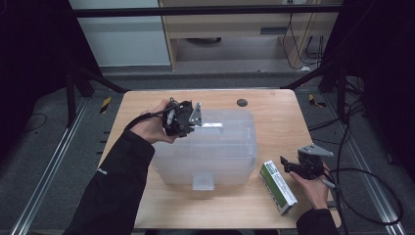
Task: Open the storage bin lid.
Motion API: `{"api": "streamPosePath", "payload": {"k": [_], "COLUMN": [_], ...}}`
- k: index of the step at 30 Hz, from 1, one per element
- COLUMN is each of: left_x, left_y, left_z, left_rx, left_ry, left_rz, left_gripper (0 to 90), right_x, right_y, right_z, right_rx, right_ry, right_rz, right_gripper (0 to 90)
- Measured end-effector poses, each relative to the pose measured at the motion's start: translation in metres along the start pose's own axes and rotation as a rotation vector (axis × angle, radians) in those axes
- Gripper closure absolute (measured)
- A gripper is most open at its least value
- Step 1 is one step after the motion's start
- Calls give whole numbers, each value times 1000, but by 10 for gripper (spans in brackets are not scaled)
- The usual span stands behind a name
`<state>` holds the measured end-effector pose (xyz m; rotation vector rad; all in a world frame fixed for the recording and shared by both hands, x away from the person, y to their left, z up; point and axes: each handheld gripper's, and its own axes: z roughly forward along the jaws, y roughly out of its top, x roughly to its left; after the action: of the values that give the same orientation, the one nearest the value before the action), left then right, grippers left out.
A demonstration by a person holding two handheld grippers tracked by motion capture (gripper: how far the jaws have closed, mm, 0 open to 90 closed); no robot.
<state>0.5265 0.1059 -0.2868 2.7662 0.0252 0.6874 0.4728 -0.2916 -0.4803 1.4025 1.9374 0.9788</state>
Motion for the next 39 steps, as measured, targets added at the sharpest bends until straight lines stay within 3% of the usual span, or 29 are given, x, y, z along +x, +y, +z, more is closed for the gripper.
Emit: {"api": "streamPosePath", "payload": {"k": [13, 22, 39], "left_x": [2, 6, 9], "left_y": [1, 2, 5], "left_z": [0, -1, -3], "left_rx": [5, 10, 17], "left_ry": [-9, -25, -2], "left_rz": [-6, -7, -16], "left_gripper": [745, 746, 738], "right_x": [4, 11, 32], "right_y": [10, 21, 41], "right_z": [-14, -25, -44], "right_rx": [-39, -70, -91], "right_ry": [27, 68, 165], "right_rz": [-21, -36, -86], "right_gripper": [303, 354, 469]}}
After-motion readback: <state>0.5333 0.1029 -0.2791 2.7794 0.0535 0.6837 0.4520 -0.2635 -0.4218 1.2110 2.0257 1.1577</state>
